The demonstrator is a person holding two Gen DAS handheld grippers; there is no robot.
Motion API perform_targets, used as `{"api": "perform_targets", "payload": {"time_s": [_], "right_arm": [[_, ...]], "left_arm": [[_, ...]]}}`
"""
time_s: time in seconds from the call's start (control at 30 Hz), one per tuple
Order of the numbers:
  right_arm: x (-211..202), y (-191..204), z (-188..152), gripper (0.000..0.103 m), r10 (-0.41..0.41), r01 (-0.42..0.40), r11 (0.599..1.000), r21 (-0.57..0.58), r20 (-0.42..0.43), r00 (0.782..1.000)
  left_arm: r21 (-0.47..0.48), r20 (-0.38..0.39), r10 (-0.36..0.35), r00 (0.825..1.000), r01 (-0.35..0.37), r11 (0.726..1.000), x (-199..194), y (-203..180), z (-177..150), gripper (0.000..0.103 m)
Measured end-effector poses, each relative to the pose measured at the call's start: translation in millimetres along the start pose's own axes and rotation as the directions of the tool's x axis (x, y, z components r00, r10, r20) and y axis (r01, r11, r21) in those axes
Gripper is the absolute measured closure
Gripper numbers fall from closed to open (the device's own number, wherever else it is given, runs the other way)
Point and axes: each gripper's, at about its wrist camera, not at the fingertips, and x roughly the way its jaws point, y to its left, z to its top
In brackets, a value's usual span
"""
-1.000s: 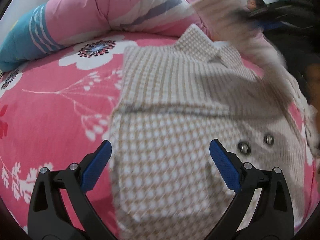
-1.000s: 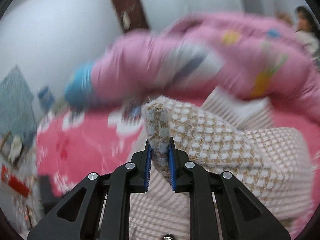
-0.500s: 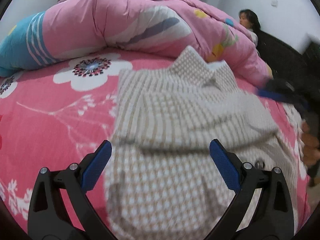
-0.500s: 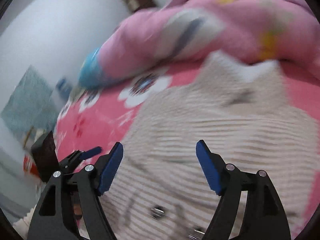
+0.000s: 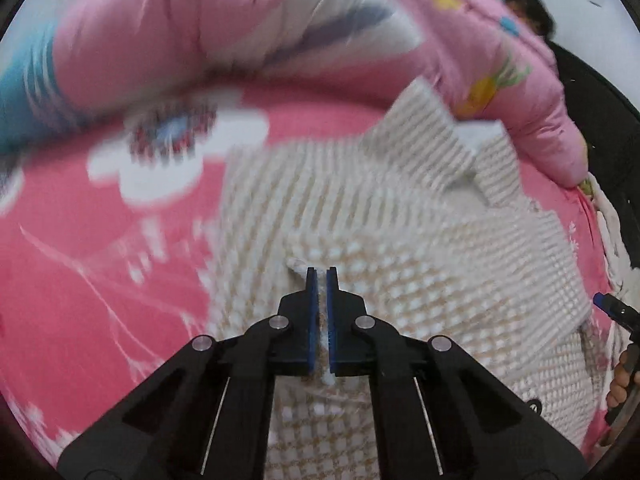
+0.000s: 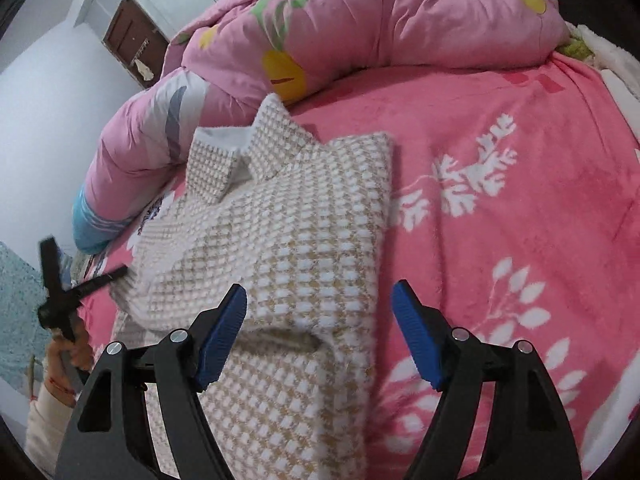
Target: Fold large clothes
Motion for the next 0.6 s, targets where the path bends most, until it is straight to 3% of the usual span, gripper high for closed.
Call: {"api": "perform_targets", "payload": {"time_s": [0.07, 0.13, 0.23, 0.3, 0.37, 0.5, 0.6], "right_arm": [[-3.3, 1.1, 0.2, 0.030, -0.007, 0.007, 1.000, -0.016, 0.020, 1.000], [-5.9, 11.1, 2.9, 0.030, -0.026, 0.029, 0.998, -0.047, 0.054, 0.998], [-8.1, 24.5, 4.7, 0.036, -0.059, 0.070, 0.991, -0.115, 0.096, 0.994], [-3.4, 36.0, 3.3, 0.039, -0.100, 0.117, 0.978, -0.175, 0.101, 0.990], [4.6, 41.5, 0.4, 0.042, -0.134, 0.150, 0.966, -0.212, 0.087, 0.987], [31.9, 47.5, -5.6, 0.050, -0.233, 0.225, 0.932, -0.282, 0.007, 0.972], [16.7, 58.9, -3.0, 0.050, -0.245, 0.253, 0.915, -0.314, 0.065, 0.967]], "left_arm": [[0.037, 0.104, 0.011, 0.994, -0.015, 0.999, -24.0, -7.6, 16.0, 0.099], [0.042, 0.151, 0.035, 0.988, -0.042, 0.998, -31.7, -8.8, 26.9, 0.099], [0.056, 0.095, 0.128, 0.987, -0.134, 0.989, -4.7, -2.1, 25.7, 0.099], [0.098, 0.022, 0.188, 0.982, -0.189, 0.977, 24.9, 2.6, 9.7, 0.099], [0.114, -0.002, 0.221, 0.975, -0.219, 0.969, 42.1, 7.0, -4.3, 0.099], [0.073, 0.019, 0.186, 0.982, -0.187, 0.980, 38.3, 15.3, -9.2, 0.096], [0.015, 0.065, 0.139, 0.988, -0.140, 0.990, 14.6, 25.6, -2.8, 0.095]]}}
